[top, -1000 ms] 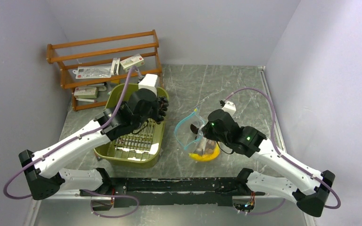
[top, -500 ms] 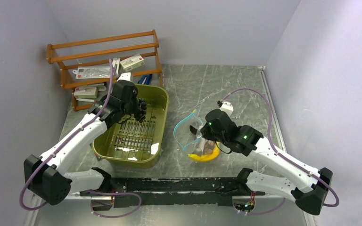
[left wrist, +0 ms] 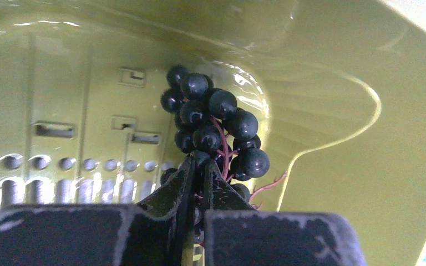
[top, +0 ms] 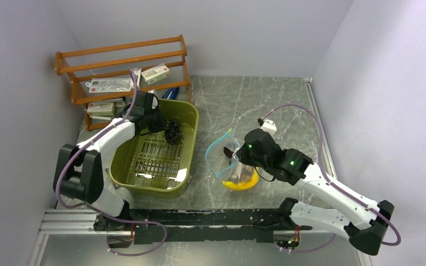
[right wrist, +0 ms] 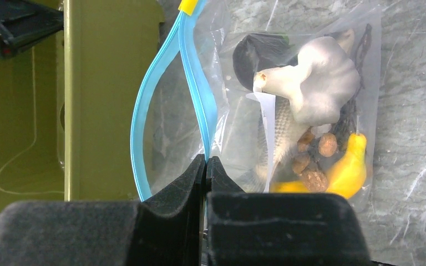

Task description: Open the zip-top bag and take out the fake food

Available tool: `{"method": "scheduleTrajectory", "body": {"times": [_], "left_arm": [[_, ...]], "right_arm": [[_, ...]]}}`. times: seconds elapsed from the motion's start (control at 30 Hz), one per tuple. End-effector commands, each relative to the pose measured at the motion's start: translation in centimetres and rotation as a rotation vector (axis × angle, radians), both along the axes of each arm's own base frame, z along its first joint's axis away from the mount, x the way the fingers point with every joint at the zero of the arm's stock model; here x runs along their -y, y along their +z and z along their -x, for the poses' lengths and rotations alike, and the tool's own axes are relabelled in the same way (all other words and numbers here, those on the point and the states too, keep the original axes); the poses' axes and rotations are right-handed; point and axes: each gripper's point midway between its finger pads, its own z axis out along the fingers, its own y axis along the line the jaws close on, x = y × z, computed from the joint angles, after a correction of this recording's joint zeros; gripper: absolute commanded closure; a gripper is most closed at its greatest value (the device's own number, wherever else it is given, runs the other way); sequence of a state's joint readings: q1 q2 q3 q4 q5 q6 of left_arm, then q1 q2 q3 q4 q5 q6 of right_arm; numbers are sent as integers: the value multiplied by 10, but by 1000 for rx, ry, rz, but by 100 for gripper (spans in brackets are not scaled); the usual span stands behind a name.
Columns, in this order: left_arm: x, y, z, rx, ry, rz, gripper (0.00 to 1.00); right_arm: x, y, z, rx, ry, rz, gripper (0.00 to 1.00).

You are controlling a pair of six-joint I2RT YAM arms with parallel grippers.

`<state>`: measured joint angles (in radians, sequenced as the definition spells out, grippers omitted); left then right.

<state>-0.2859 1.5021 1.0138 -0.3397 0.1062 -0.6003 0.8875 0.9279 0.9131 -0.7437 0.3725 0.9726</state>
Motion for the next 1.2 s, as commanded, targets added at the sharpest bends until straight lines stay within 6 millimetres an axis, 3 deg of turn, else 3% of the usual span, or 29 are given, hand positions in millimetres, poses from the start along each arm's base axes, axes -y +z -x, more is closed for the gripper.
{"method": "scheduleTrajectory", "body": {"times": [0.0, 0.1, 0.13, 0.2, 0.3, 0.43, 0.53, 0.77, 0.93, 1.17], "left_arm": [[34, 13, -12, 35, -103, 155, 87], [40, 4, -5, 11, -138, 179, 72], [40, 4, -3, 13, -151, 173, 63], [36, 14, 0, 58, -137, 153, 39], [20, 40, 2, 140, -78, 110, 24], [14, 77, 11, 216, -63, 115, 22], [28, 104, 23, 274, -145, 182, 26], [122, 140, 80, 330, -493, 349, 28], [174, 138, 115, 305, -656, 390, 34], [223, 115, 147, 228, -816, 369, 39]], "right_arm": [[1, 9, -2, 28, -19, -23, 100], [0, 5, -2, 16, -14, -15, 100], [-1, 3, -1, 12, -9, -14, 100], [-2, 2, -1, 9, -6, -15, 100], [-3, -1, -1, 5, -1, -11, 100], [-6, -4, -2, 1, 9, -8, 100], [-9, -5, -3, -4, 18, -2, 100], [-11, -9, -5, -24, 18, 20, 100], [-11, -6, -4, -23, 14, 12, 100], [-2, 3, -2, 3, -11, -5, 100]]}}
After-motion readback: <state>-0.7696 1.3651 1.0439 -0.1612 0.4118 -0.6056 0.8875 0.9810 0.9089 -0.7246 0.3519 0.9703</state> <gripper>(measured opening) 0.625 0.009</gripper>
